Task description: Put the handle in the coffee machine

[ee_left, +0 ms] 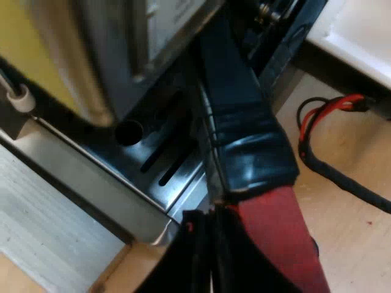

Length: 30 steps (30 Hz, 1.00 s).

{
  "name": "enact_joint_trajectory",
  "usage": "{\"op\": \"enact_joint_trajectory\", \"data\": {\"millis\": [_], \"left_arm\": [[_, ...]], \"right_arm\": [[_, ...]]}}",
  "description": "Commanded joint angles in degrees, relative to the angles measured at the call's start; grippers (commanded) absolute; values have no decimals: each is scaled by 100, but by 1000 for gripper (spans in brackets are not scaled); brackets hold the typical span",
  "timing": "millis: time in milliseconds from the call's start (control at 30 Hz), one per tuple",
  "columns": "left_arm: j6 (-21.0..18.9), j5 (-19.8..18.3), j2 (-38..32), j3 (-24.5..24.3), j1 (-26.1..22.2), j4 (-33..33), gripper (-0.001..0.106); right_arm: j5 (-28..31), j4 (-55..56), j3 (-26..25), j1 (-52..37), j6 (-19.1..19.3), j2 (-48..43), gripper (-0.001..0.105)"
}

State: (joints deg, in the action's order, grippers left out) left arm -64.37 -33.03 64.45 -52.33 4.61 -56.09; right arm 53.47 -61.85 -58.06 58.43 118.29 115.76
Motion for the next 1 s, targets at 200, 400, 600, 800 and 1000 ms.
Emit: {"op": "enact_joint_trajectory", "data": {"millis": [200,400,600,800,1000], "left_arm": [[-813,-198,-4,45,304,-156,1],[-1034,-373,-4,67,304,-322,1],[-1034,-620,-4,67,304,-430,1],[-1039,-679,-4,67,304,-430,1],[-1130,-814,-4,67,304,-457,1]], "right_arm": [[-236,-345,-177,-51,32,-801,36],[-236,-304,-177,-51,32,-825,36],[-188,322,-34,13,-26,-1014,36],[-200,783,366,73,-339,-1414,36],[-457,1291,558,160,-399,-1699,36]]}}
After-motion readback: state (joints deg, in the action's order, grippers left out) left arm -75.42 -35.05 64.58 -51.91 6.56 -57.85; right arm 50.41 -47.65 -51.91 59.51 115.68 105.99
